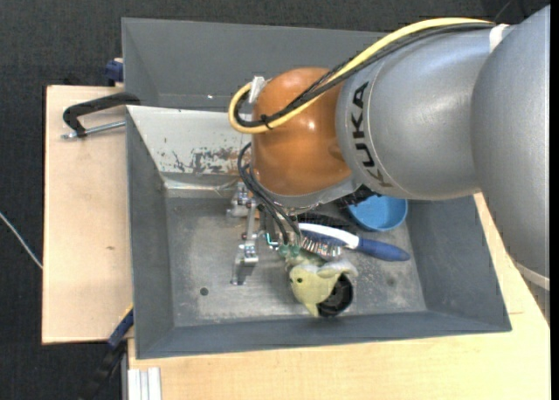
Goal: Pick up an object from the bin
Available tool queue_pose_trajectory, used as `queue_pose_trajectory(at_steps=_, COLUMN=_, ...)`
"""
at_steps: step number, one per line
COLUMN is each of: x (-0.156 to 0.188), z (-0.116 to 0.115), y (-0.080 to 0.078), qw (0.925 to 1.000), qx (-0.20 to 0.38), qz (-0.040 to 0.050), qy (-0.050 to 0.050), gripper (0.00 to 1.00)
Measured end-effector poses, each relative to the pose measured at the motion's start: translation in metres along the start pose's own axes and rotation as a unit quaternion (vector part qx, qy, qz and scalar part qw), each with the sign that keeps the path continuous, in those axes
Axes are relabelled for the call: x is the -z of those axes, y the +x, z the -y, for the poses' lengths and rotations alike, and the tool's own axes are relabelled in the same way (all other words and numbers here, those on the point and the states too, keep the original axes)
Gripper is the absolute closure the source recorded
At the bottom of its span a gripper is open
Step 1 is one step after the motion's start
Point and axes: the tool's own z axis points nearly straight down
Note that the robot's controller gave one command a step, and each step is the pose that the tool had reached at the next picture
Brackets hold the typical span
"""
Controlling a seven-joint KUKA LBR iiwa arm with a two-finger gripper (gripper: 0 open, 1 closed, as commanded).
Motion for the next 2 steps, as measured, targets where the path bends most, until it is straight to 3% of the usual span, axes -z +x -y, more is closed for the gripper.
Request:
queue_pose_trajectory(at_steps=1, x=-0.040, z=0.057, y=-0.024, qw=0.9996, qx=0.028, qz=0.0024, qy=0.002, gripper=0.00)
queue_pose_trajectory(at_steps=2, x=-0.055, z=0.111, y=-0.022, qw=0.9945, qx=0.104, qz=0.0032, qy=0.001, gripper=0.00)
